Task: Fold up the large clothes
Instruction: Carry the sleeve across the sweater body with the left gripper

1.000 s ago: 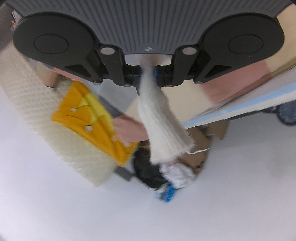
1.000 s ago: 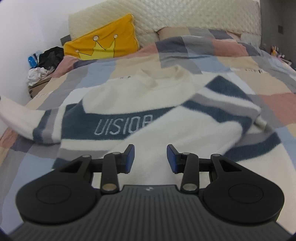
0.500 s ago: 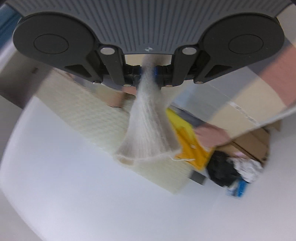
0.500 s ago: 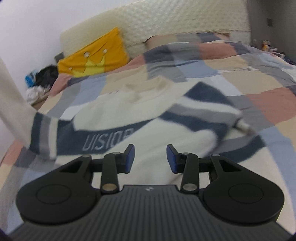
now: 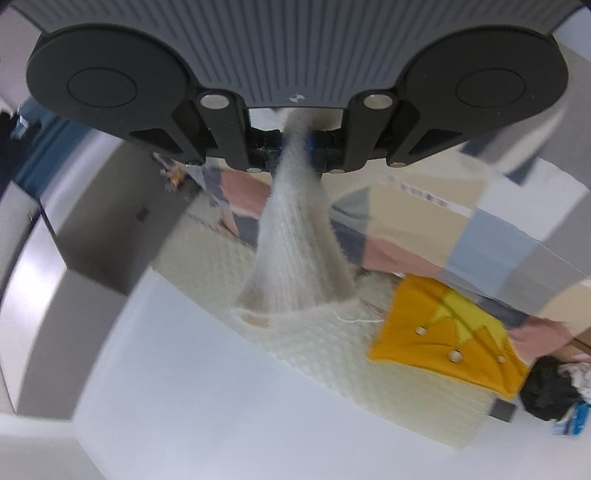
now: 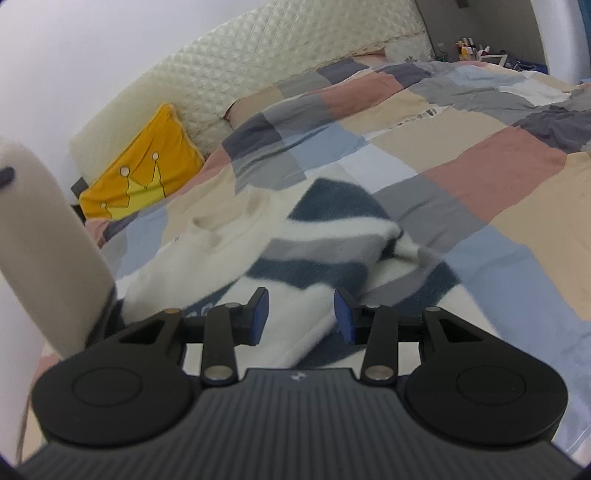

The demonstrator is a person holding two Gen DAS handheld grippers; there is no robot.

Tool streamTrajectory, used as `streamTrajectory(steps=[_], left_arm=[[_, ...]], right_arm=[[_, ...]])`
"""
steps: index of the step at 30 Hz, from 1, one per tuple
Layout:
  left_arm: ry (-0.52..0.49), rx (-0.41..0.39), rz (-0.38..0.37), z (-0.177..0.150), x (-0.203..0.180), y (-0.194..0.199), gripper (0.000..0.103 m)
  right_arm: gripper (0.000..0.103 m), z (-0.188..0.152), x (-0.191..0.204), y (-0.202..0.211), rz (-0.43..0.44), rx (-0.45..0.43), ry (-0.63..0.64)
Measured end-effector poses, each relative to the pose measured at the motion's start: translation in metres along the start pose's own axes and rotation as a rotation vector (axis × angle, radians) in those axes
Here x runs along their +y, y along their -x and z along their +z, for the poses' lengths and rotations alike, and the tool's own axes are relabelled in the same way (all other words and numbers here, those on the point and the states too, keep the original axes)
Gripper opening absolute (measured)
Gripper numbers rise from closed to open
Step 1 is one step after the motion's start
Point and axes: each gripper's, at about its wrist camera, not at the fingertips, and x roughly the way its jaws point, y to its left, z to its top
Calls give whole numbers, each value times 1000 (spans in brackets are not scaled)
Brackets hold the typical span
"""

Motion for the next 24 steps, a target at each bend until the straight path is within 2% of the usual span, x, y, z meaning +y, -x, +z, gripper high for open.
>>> streamTrajectory(steps=[5, 8, 11, 15, 20, 24], left_arm=[[-40, 94, -43, -73, -26, -34, 13], [-79, 160, -35, -111, -34, -64, 13], [-87, 207, -25, -146, -41, -92, 13], [-110, 279, -33, -189, -46, -120, 13], [-166, 348, -12, -220, -47, -136, 13], [-160, 347, 8, -221, -46, -135, 13]], right_arm=[[43, 9, -11, 0, -22, -31, -8], [43, 16, -26, 1, -27, -43, -53], [43, 22, -41, 2, -66, -82, -70], [43, 25, -60, -4, -69, -75, -129], [43, 27, -73, -8, -58, -69, -191], [43, 28, -79, -8, -49, -73, -216]])
